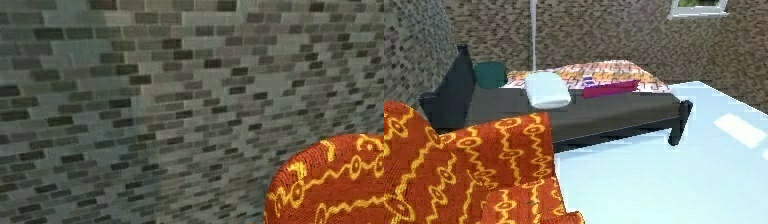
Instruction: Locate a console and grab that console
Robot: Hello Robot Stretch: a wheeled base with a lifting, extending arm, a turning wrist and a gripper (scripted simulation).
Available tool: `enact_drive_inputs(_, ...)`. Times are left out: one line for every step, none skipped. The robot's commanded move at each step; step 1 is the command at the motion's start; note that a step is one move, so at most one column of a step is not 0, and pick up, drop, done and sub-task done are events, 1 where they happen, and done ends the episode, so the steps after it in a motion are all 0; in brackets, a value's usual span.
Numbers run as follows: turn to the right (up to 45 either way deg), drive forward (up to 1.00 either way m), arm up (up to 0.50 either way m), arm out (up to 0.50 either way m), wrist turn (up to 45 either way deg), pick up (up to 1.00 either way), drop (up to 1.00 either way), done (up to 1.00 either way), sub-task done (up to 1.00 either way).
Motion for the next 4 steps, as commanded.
enact_drive_inputs(45.0, 0.00, 0.00, 0.00, 0.0, 0.00, 0.00, 0.00, 0.00)
enact_drive_inputs(45.0, 0.00, 0.00, 0.00, 0.0, 0.00, 0.00, 0.00, 0.00)
enact_drive_inputs(45.0, 0.00, 0.00, 0.00, 0.0, 0.00, 0.00, 0.00, 0.00)
enact_drive_inputs(12.0, 0.00, 0.00, 0.00, 0.0, 0.00, 0.00, 0.00, 0.00)
